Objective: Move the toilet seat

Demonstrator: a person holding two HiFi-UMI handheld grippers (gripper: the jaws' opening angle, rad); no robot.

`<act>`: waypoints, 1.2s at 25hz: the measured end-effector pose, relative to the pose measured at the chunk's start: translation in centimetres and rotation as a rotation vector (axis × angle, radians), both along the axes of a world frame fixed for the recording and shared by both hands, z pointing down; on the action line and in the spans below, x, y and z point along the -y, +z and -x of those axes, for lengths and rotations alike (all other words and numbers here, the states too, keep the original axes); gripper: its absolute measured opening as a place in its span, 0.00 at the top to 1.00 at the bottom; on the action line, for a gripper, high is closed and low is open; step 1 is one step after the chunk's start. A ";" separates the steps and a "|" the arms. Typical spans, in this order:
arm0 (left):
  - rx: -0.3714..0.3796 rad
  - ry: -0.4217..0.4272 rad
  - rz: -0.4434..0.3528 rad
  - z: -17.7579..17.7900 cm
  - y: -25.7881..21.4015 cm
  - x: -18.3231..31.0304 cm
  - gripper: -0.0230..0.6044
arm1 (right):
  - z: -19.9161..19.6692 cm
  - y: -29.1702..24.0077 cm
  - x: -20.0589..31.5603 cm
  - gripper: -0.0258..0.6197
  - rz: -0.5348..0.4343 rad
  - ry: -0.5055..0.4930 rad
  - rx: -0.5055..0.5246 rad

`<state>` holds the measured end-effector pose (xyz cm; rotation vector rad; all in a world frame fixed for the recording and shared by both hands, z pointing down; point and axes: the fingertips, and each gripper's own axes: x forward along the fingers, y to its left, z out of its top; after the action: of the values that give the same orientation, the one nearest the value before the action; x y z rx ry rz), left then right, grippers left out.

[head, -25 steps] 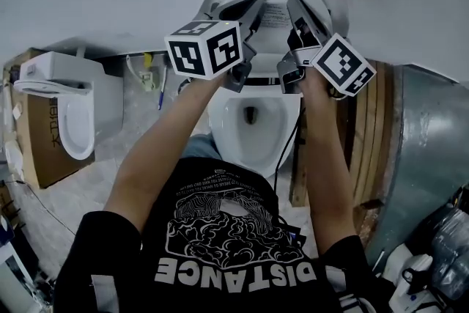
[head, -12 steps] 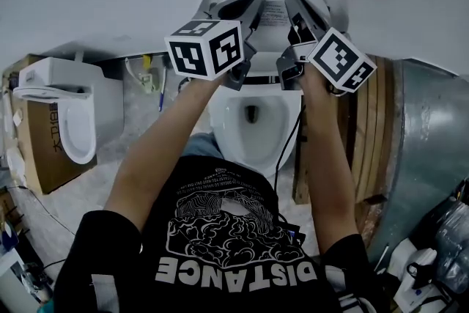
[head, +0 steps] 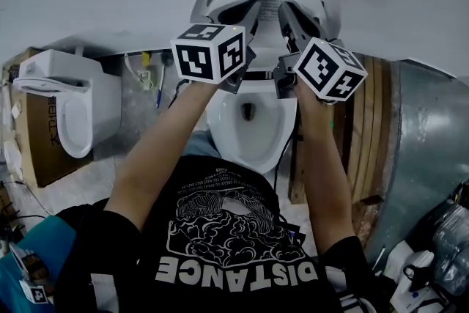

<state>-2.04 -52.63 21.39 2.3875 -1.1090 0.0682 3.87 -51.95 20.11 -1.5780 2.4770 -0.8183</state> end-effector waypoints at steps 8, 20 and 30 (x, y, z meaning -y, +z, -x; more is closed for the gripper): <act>0.065 -0.014 -0.019 -1.2 0.1 -4.2 0.94 | 0.4 0.0 -4.2 0.91 -0.014 -0.061 -0.120; 0.163 -0.036 -0.059 -2.9 0.4 -11.1 0.94 | 0.1 0.9 -11.1 0.92 -0.010 -0.123 -0.298; 0.215 -0.048 -0.088 -4.8 0.1 -15.2 0.94 | -1.4 0.9 -14.8 0.93 -0.021 -0.138 -0.332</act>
<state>2.72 -37.42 21.51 2.4745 -1.2915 0.2703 5.29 -37.19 20.99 -1.6704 2.8387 -0.5810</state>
